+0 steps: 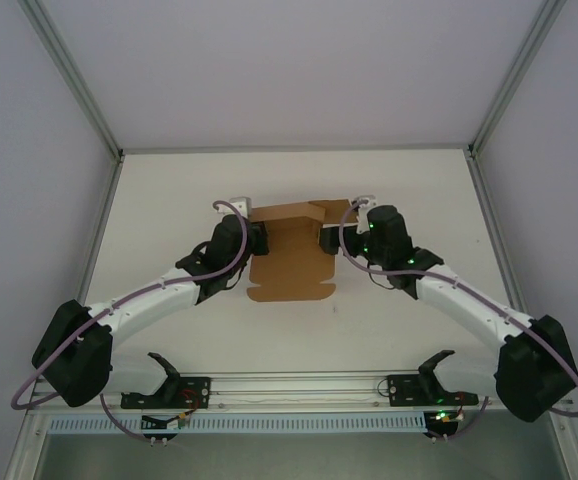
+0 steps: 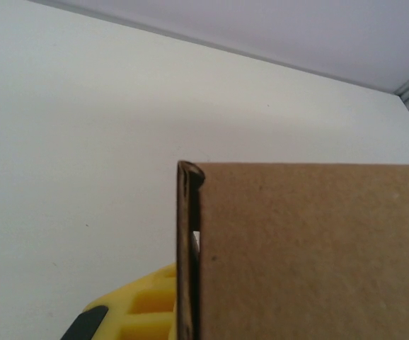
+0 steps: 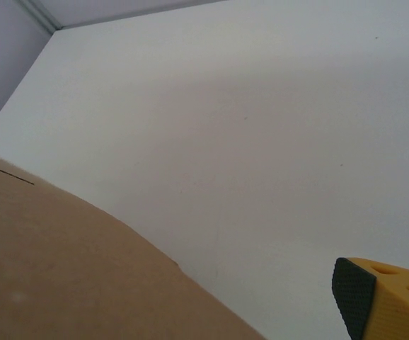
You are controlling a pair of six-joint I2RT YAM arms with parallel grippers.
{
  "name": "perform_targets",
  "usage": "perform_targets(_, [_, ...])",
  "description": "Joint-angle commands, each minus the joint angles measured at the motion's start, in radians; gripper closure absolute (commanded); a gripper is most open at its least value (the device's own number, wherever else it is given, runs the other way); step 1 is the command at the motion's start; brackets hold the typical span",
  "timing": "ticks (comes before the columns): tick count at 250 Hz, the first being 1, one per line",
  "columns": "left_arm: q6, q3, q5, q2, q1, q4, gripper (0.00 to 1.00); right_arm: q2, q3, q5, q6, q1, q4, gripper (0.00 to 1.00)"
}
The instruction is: Assemble paper box
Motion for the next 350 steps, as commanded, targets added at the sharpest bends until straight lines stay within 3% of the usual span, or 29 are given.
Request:
perform_targets(1, [-0.021,0.023,0.085,-0.003,-0.020,0.067,1.00,0.063,0.053,0.126,0.010,0.062,0.001,0.06])
perform_targets(39, [-0.024,0.021,0.082,-0.011,-0.019,0.057,1.00,0.073,0.047,0.269,0.037,0.075,-0.017,0.06])
perform_targets(108, [0.006,0.054,0.080,0.002,-0.019,-0.036,1.00,-0.105,-0.006,0.217,-0.141,0.069,-0.122,0.02])
perform_targets(139, [0.024,0.057,0.108,0.004,-0.020,-0.054,1.00,-0.229,-0.022,0.181,-0.240,0.015,-0.207,0.01])
perform_targets(198, [0.076,0.099,0.196,0.026,-0.020,-0.106,1.00,-0.288,0.079,-0.252,-0.430,-0.182,-0.348,0.08])
perform_targets(228, [0.102,0.131,0.227,0.033,-0.019,-0.161,1.00,-0.247,0.104,-0.391,-0.498,-0.193,-0.362,0.12])
perform_targets(263, [0.121,0.139,0.237,0.024,-0.019,-0.199,1.00,-0.204,0.162,-0.332,-0.506,-0.194,-0.419,0.23])
perform_targets(306, [0.126,0.122,0.205,0.003,-0.020,-0.224,1.00,-0.232,0.172,-0.249,-0.503,-0.196,-0.454,0.26])
perform_targets(330, [0.129,0.121,0.197,-0.001,-0.019,-0.230,1.00,-0.241,0.179,-0.259,-0.499,-0.195,-0.456,0.31])
perform_targets(350, [0.133,0.129,0.197,0.002,-0.020,-0.242,1.00,-0.232,0.196,-0.279,-0.501,-0.195,-0.474,0.41])
